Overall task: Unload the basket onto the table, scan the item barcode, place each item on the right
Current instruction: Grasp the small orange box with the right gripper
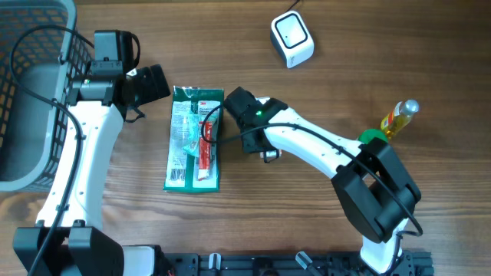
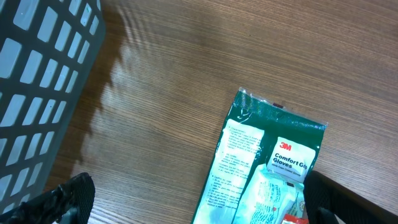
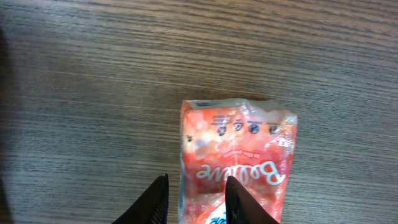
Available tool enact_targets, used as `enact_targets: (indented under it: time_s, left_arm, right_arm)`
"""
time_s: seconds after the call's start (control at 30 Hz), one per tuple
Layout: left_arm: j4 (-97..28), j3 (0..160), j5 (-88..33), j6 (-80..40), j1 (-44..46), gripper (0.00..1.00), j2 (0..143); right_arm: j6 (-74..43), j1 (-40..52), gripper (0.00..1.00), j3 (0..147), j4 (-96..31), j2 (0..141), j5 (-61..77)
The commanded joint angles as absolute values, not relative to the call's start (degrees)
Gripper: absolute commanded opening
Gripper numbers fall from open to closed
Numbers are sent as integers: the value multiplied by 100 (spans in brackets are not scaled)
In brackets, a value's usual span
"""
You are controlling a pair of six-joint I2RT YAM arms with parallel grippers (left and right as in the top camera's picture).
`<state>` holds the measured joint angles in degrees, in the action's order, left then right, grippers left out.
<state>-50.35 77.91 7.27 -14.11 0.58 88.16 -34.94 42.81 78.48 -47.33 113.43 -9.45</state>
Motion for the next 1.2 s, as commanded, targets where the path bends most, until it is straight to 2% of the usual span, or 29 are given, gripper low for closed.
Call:
enact_targets:
  time_s: [0.0, 0.73, 0.8, 0.97, 1.17]
  left_arm:
    - [-5022, 7822, 757, -1461, 25, 100, 8829]
    - [-5022, 7822, 757, -1461, 25, 100, 8829]
    - [-5022, 7822, 757, -1461, 25, 100, 8829]
    - [-5019, 7822, 755, -1461, 25, 100, 8829]
    - [-5019, 7822, 757, -1461, 25, 100, 8829]
  right_arm:
    - [-3647, 4320, 30, 7911, -4718, 11214, -1033]
    - [-3765, 4329, 24, 7352, -4353, 11218, -1273]
    - [-3760, 4329, 21, 7352, -4377, 11218, -1459]
    - [-3758, 4335, 25, 7352, -4322, 11218, -1452]
    - [-3756, 4497, 25, 7341, -4163, 11231, -1424]
